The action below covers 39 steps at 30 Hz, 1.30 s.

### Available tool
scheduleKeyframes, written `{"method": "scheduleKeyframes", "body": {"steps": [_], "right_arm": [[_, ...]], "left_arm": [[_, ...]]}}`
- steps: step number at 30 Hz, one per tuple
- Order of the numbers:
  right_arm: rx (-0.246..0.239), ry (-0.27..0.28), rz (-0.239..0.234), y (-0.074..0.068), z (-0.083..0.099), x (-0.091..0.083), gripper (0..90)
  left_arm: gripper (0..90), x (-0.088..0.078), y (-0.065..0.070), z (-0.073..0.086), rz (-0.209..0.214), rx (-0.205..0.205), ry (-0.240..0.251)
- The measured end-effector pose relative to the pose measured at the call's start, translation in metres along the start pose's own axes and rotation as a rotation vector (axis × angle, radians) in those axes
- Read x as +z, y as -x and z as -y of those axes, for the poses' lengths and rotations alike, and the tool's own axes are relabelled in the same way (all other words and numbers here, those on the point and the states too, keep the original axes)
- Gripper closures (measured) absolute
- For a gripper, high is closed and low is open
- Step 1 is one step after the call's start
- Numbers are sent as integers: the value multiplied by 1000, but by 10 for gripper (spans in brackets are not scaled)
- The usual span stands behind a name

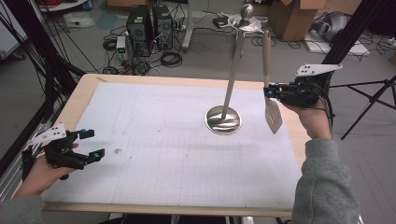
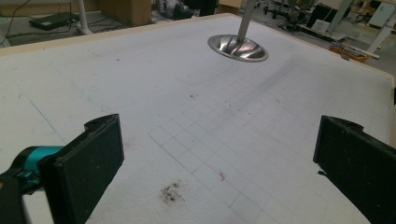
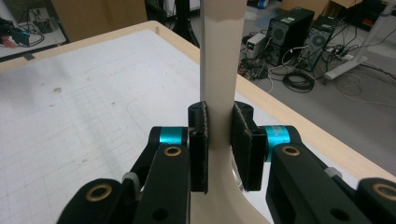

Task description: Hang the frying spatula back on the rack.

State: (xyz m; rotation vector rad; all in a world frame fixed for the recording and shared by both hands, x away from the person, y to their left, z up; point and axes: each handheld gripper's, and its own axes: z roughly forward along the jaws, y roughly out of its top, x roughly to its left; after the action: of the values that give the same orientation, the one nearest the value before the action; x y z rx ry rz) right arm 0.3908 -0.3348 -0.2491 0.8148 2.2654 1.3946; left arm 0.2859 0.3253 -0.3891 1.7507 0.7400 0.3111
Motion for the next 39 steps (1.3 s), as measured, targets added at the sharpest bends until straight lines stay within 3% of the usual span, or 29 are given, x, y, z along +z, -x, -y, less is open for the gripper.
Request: {"method": "scheduleKeyframes", "body": {"steps": [25,39], "right_arm": [[-2,23,30,-2,-2,26,777],[-2,79,43,-4,2,35,751]], "left_arm": [[22,-6,1,2,-12,-1,-3],[22,-7,2,3,-14,1,-7]]}}
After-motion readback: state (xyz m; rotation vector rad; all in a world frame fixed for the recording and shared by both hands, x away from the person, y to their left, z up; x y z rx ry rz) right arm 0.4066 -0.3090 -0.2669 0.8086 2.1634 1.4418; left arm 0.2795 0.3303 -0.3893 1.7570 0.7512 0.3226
